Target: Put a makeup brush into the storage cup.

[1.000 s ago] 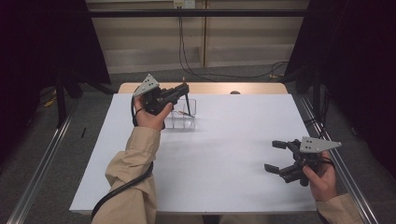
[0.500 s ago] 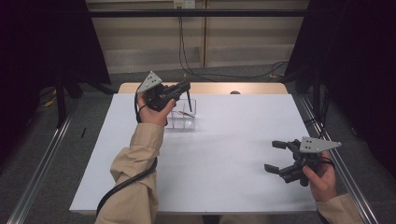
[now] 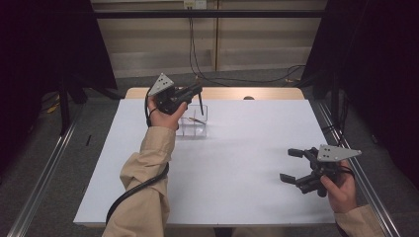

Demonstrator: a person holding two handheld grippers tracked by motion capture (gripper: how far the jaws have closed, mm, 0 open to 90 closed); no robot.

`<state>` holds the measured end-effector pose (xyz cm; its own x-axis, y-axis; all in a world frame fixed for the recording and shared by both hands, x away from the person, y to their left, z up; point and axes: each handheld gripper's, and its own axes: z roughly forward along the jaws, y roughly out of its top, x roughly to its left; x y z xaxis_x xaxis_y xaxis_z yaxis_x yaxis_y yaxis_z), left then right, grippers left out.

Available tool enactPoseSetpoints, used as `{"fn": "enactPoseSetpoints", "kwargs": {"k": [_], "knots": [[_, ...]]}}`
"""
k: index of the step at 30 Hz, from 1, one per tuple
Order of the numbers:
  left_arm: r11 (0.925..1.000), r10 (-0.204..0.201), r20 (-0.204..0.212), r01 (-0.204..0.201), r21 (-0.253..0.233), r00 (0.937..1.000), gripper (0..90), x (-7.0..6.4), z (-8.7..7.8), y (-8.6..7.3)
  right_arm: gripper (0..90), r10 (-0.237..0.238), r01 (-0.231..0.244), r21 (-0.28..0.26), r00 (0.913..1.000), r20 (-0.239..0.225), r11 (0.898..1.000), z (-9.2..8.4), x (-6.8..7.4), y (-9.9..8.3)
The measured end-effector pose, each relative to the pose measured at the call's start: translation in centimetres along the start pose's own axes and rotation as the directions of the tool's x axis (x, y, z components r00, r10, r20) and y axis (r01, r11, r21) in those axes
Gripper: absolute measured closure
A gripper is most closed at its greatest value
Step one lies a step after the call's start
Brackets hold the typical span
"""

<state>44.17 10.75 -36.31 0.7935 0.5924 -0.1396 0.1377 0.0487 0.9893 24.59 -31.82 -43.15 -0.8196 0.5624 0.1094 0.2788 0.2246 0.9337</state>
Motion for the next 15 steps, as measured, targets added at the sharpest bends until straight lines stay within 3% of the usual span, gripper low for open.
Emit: {"fn": "enactPoseSetpoints", "kwargs": {"k": [15], "knots": [[0.9996, 0.018, -0.027, -0.018, 0.024, 0.9995, 83.3, 0.3, 0.4, -1.4, 4.2, 0.001, -0.001, -0.001, 1.0, -0.004, 1.0, 0.0, 0.0, 0.0]]}}
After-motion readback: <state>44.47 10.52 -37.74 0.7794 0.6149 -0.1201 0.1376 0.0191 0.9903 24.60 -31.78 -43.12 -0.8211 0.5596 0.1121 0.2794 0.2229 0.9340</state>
